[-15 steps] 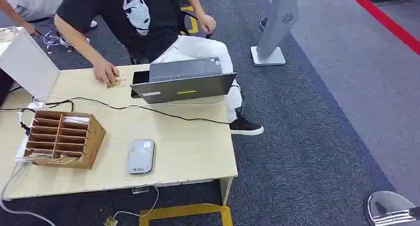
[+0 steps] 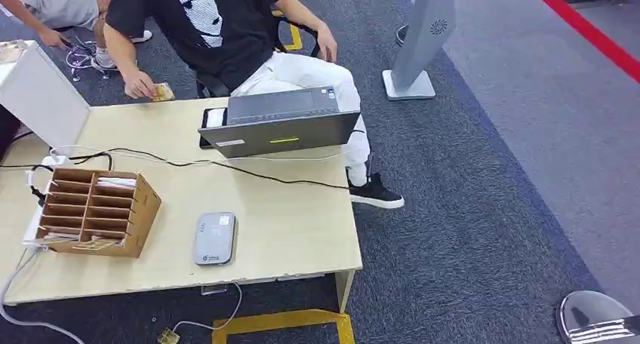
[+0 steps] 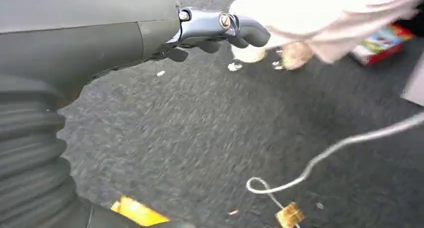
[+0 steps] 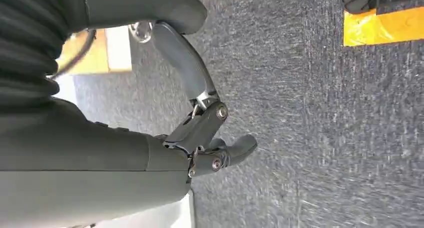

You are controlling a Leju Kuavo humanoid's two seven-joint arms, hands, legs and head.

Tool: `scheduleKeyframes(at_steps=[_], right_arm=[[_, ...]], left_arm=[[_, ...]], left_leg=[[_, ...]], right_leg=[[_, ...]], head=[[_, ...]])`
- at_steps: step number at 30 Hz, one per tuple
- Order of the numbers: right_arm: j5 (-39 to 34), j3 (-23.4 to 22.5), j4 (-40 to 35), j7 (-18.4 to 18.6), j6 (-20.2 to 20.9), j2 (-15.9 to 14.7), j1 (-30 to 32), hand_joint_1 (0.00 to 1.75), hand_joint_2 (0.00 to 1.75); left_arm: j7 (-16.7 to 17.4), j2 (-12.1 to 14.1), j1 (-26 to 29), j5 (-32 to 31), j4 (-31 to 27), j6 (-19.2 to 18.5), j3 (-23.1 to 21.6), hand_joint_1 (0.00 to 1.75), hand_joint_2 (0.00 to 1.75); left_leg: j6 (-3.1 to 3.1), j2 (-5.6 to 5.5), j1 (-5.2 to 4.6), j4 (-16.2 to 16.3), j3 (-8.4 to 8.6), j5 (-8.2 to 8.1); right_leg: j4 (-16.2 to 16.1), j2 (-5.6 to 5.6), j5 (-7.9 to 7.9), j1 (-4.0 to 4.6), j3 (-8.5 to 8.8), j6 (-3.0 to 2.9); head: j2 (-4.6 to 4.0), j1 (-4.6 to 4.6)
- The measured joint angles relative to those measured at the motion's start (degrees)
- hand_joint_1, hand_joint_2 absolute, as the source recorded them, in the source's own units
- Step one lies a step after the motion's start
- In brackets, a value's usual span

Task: Pass the card to the sensor for recognition and then transmit it.

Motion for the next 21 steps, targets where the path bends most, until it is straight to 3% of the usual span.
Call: scheduleKeyframes(at_steps=[6, 12, 21], right_arm=[[0.17, 0.13, 0.04, 0.02, 0.0, -0.33, -0.03, 0.0, 1.75], [0.31, 0.17, 0.04, 0.02, 0.02, -0.44, -0.03, 0.0, 1.75], [1.07, 0.17, 0.04, -1.05, 0.02, -0.46, 0.15, 0.0, 1.75]], left_arm=[[0.0, 0.33, 0.71, 0.63, -1.85, 0.06, -6.26, 0.0, 1.75], [0.0, 0.44, 1.51, 1.18, -2.75, 0.22, -8.61, 0.0, 1.75], [0.0, 0.79, 5.59, 10.62, -8.46, 4.57, -21.16, 0.0, 1.75]], left_leg=[[-0.01, 0.0, 0.01, -0.01, -0.07, -0.01], [-0.01, 0.0, 0.0, 0.0, -0.05, -0.01], [-0.02, 0.01, 0.0, -0.01, -0.05, -0.03]], right_leg=[[0.0, -0.02, -0.02, 0.01, -0.01, 0.03], [0.0, 0.0, -0.02, 0.0, -0.01, 0.03], [0.0, 0.01, -0.04, 0.0, -0.02, 0.05]], head=[[0.0, 0.02], [0.0, 0.0], [0.0, 0.0]])
